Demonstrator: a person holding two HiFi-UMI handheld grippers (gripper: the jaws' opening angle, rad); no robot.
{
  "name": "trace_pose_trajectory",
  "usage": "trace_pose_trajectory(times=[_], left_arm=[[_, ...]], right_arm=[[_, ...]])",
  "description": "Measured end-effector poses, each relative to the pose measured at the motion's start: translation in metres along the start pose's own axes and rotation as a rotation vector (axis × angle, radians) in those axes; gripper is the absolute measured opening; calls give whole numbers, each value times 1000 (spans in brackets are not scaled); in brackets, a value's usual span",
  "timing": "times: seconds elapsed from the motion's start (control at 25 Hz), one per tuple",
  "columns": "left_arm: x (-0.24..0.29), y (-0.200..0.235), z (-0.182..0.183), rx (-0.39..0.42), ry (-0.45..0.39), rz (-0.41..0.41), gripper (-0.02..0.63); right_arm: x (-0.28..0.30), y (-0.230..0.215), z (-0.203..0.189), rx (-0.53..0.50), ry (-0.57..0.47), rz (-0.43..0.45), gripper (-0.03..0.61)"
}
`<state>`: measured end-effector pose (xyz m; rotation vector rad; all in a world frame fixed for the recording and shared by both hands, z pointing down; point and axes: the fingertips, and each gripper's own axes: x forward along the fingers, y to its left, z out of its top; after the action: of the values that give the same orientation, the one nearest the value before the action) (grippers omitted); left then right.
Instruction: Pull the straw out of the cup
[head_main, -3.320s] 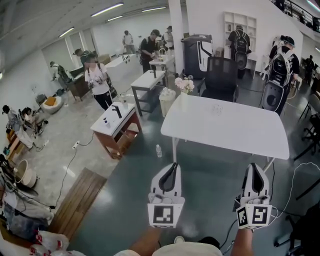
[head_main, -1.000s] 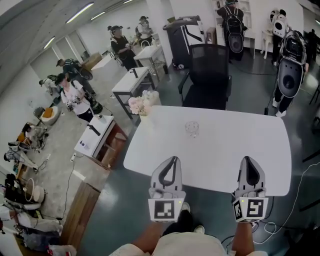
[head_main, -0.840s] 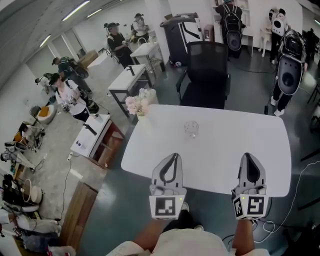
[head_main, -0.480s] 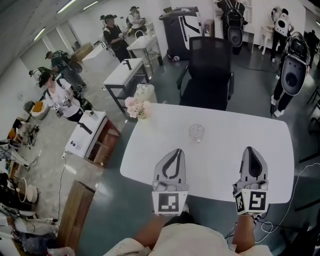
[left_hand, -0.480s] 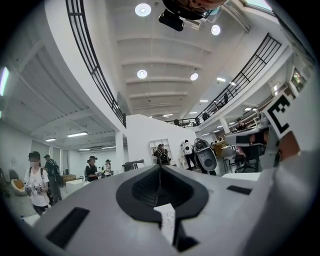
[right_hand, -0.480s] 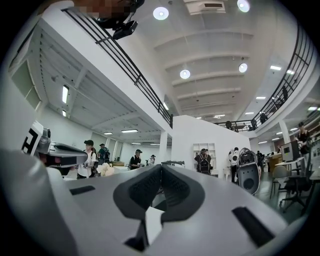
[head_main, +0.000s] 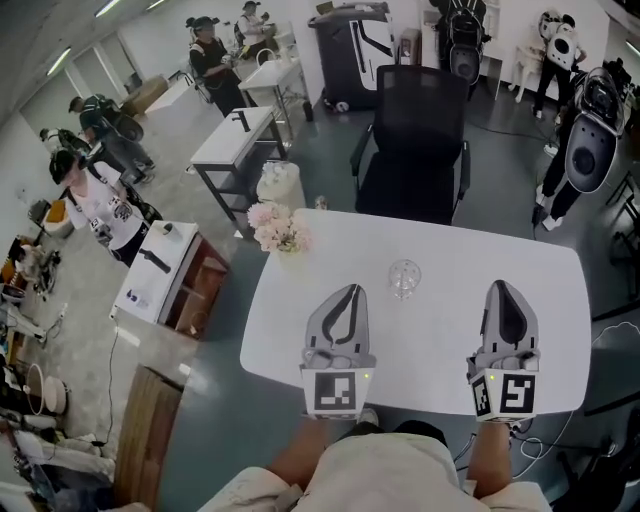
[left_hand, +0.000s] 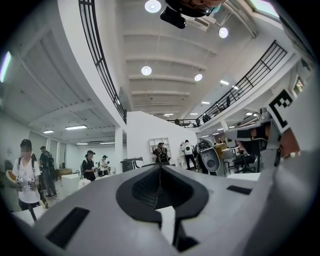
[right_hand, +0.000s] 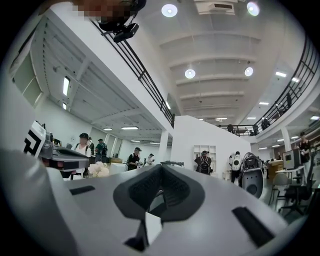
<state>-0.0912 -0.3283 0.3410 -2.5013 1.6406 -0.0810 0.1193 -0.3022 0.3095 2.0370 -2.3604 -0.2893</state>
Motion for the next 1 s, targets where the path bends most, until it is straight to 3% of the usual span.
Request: trace_pose_trajectory(times=[0.2,0.4,0.8,1.0], left_arm=[[13,12,-9,-26,1,-3,6],[32,-7,-25,-10,17,-30,6],[70,-42,-62,2,70,21,6],[81,-55,-91,-26,163,35,6]], right_arm=[[16,8,-9,-9,31,5,2],[37,0,-26,10,45,27,2],[74,-40,-56,65,55,87,2],[89,-46,-73,88,60,133,2]])
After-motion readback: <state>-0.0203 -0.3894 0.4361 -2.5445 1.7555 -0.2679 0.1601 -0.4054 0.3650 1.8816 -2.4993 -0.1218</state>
